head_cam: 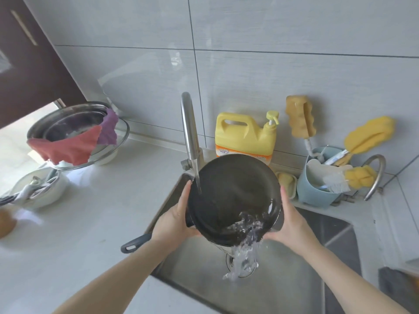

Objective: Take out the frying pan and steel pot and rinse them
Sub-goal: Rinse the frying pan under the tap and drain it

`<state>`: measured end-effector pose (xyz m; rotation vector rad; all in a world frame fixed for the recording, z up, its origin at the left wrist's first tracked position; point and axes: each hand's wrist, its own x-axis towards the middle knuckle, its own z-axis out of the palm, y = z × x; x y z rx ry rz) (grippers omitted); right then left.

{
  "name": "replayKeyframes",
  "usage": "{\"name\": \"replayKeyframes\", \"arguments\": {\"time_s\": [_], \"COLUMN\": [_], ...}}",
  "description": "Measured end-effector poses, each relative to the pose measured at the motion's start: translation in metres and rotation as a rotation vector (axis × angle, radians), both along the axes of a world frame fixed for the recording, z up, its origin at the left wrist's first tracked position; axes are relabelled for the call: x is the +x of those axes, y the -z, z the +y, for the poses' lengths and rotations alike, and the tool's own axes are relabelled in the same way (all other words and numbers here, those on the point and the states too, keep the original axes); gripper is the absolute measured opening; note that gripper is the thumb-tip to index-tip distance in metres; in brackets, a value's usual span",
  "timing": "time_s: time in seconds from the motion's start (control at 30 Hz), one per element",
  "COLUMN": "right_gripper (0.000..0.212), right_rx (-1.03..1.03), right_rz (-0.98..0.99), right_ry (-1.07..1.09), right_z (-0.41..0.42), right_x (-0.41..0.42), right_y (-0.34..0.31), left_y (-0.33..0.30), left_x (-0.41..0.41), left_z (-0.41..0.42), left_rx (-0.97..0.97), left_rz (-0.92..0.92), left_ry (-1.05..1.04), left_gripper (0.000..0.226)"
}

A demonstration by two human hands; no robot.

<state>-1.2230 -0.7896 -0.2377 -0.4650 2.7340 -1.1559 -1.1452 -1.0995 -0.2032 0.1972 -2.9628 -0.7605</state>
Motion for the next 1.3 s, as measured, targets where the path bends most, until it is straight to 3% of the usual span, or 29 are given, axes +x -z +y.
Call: {"name": "replayKeyframes", "arguments": {"time_s": [0.1,0.3,0.47,0.6,0.7,0.8,0.97,1.17,1.3], "right_gripper": [0.148,0.137,0.128,0.124,0.120,0.127,0.138,0.145,0.150], "right_rx": [0.099,0.305,0.214,0.185,0.185,0.207,0.187,0.145,0.161], "right_rz": [0.106,0.386,0.613,0.692,0.737,0.619,0.296,-0.066,-0.289], "right_ry": [0.081,0.258,0.392,0.427,0.390,0.289,0.070,-0.075,-0.153], "right_z": [0.018,0.047,0.059,0.058,0.050,0.040,0.022,0.012,0.003], "right_x": [0.002,0.000,-0.003,-0.004,0.002,0.009,0.015,0.014,0.009], "right_y": [0.002,-0.021,-0.054,-0.074,-0.079,-0.067,-0.041,-0.022,-0.022], "left_y": [0.010,0.008,-0.015,-0.032,-0.031,-0.019,-0.005,0.010,0.005], "left_x": [0.007,-0.002,-0.014,-0.018,-0.016,-0.007,0.015,0.011,0.000], "left_z": [0.022,0.056,0.068,0.068,0.060,0.051,0.031,0.005,-0.020], "left_rx": [-0.011,-0.218,-0.337,-0.325,-0.307,-0.254,-0.031,0.109,0.347], "left_rz": [0.139,0.504,0.848,0.924,0.933,0.774,0.174,-0.222,-0.464], "left_ry": [0.008,0.032,0.089,0.070,0.075,0.073,0.061,0.065,0.165], "left_gripper": [0.130,0.124,0.085,0.088,0.076,0.089,0.135,0.135,0.136]}}
